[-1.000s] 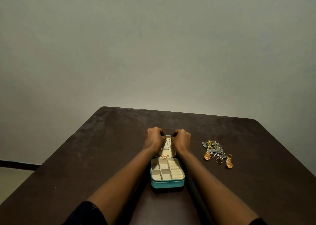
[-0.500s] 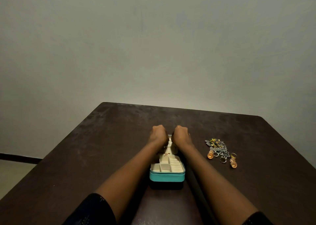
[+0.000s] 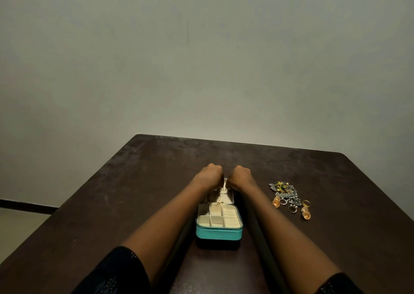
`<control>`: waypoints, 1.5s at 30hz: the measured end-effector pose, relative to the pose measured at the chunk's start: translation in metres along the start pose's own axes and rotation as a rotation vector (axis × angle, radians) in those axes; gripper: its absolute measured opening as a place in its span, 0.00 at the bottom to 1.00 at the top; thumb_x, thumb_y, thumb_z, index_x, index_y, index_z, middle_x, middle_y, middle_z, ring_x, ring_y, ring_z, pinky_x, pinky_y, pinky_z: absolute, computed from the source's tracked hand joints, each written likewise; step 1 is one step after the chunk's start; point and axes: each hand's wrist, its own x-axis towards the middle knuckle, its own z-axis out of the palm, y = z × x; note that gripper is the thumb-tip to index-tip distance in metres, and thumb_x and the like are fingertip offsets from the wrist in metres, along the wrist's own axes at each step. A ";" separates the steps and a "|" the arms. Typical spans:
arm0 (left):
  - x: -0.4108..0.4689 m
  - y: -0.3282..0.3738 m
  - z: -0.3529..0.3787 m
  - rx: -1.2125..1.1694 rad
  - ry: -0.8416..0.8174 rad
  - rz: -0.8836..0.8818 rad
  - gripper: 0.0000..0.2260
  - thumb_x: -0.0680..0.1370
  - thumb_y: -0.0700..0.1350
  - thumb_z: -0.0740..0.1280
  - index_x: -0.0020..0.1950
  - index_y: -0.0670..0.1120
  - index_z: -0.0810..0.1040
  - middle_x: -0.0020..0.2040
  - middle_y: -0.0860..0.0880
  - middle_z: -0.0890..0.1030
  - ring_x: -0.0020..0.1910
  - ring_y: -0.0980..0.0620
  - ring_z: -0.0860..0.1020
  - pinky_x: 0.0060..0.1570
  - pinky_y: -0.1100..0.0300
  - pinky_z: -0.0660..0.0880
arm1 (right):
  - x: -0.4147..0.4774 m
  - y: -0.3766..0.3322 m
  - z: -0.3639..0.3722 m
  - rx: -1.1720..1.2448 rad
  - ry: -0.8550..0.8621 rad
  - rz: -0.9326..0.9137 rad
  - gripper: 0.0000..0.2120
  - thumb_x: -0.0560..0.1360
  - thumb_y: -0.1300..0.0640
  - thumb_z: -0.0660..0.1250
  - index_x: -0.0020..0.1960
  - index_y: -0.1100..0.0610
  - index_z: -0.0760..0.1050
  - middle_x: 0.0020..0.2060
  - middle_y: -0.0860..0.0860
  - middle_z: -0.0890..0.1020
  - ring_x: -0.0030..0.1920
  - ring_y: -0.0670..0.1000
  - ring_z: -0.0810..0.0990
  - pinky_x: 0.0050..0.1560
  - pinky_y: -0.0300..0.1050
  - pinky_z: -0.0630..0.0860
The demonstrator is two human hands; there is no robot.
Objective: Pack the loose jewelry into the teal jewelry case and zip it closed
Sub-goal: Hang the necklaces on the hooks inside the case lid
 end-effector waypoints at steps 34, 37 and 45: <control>-0.048 -0.031 0.022 -0.724 0.091 -0.400 0.19 0.80 0.51 0.58 0.55 0.36 0.78 0.54 0.39 0.81 0.47 0.46 0.80 0.39 0.56 0.76 | -0.051 0.016 -0.004 0.072 -0.024 -0.041 0.11 0.67 0.66 0.71 0.50 0.63 0.81 0.50 0.59 0.83 0.48 0.56 0.83 0.49 0.53 0.81; -0.049 -0.030 0.030 -1.070 0.132 -0.353 0.21 0.83 0.50 0.53 0.55 0.34 0.77 0.49 0.39 0.82 0.45 0.43 0.81 0.42 0.53 0.77 | -0.059 0.019 -0.007 0.137 -0.020 -0.087 0.17 0.67 0.70 0.70 0.55 0.61 0.79 0.54 0.56 0.81 0.50 0.54 0.81 0.48 0.49 0.81; -0.058 -0.017 0.020 -1.503 0.410 -0.106 0.09 0.83 0.48 0.52 0.60 0.46 0.64 0.48 0.40 0.77 0.42 0.46 0.78 0.40 0.53 0.78 | -0.077 0.028 -0.011 0.512 0.151 -0.297 0.23 0.69 0.70 0.70 0.62 0.57 0.75 0.53 0.52 0.76 0.50 0.49 0.76 0.34 0.24 0.72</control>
